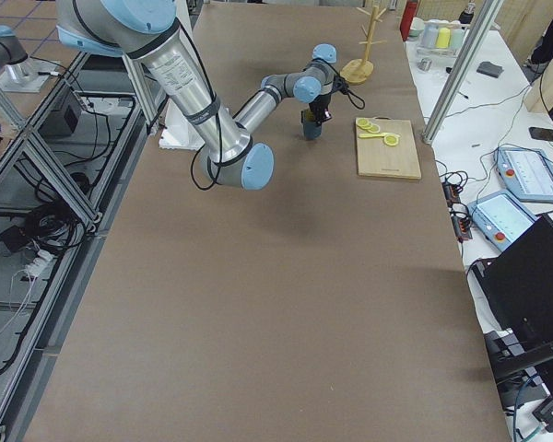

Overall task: Hang cup on storage rack
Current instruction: 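Lower the blue-green mug onto the table near the cutting board with the right gripper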

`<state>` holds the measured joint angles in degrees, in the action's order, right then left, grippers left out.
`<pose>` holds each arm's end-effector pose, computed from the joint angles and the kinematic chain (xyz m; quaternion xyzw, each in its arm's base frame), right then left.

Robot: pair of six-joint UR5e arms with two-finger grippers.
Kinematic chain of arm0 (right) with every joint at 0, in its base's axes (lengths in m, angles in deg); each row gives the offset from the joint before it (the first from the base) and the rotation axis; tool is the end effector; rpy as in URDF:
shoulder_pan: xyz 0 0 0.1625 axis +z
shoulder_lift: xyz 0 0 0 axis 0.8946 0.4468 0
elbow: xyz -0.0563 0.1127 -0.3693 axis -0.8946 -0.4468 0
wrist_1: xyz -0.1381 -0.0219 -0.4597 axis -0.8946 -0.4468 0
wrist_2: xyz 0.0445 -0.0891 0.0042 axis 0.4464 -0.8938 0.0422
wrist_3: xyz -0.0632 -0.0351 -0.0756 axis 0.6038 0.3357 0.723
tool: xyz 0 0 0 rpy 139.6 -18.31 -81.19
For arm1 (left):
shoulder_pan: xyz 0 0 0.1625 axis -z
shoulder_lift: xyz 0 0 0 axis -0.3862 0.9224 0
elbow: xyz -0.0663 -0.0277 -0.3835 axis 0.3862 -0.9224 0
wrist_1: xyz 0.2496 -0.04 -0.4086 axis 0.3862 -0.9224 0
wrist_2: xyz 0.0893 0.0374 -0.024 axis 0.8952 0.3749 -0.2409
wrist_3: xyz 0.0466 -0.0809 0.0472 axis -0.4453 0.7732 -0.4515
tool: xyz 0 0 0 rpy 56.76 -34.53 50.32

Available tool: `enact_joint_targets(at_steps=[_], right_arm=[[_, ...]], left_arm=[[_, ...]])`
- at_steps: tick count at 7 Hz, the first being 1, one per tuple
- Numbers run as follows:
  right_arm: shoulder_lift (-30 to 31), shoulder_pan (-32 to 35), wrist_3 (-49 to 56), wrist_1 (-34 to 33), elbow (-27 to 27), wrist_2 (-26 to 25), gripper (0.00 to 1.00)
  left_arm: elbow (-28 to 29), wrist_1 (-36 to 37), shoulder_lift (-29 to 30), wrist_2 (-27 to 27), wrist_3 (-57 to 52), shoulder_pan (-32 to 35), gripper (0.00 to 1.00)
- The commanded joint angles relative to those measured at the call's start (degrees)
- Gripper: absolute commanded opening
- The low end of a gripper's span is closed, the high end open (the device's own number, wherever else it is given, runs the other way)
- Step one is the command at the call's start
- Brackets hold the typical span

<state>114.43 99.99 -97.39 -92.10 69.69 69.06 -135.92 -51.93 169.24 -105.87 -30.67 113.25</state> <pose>-0.5700 -0.5323 0.1280 0.1436 -0.4041 -0.2593 0.8654 -0.0664 -0.5686 0.5483 0.0772 0.3723 -0.0026 0.9249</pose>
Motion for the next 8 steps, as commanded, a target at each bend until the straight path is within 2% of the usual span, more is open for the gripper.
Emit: enact_joint_targets(at_steps=[1, 2, 3, 5, 6, 7, 8], right_arm=[[-0.1, -0.3, -0.2, 0.4, -0.8, 0.0, 0.06], [-0.3, -0.3, -2.1, 0.6, -0.8, 0.0, 0.61], [-1.2, -0.3, -4.9, 0.6, -0.8, 0.0, 0.98], [-4.1, -0.3, -9.3, 0.5, 0.4, 0.2, 1.0], [-3.8, 0.0, -9.2, 0.6, 1.5, 0.3, 1.0], [-2.5, 1.6, -9.3, 0.2, 3.7, 1.5, 1.0], [1.5, 4.4, -9.3, -0.1, 6.9, 5.5, 1.0]], left_arm=[[0.2, 0.0, 0.1, 0.0, 0.0, 0.0, 0.99], [0.1, 0.0, 0.1, 0.0, 0.1, 0.0, 0.99], [0.0, 0.1, 0.1, 0.0, 0.1, 0.0, 0.99], [-1.6, 0.0, 0.3, -0.1, 0.5, 0.0, 0.99], [-4.3, 0.0, 1.1, -1.0, 5.3, -0.1, 0.99], [-9.2, 0.3, 1.6, -4.2, 9.2, -0.4, 0.99], [-13.6, 0.4, 1.4, -6.9, 9.2, -0.6, 0.99]])
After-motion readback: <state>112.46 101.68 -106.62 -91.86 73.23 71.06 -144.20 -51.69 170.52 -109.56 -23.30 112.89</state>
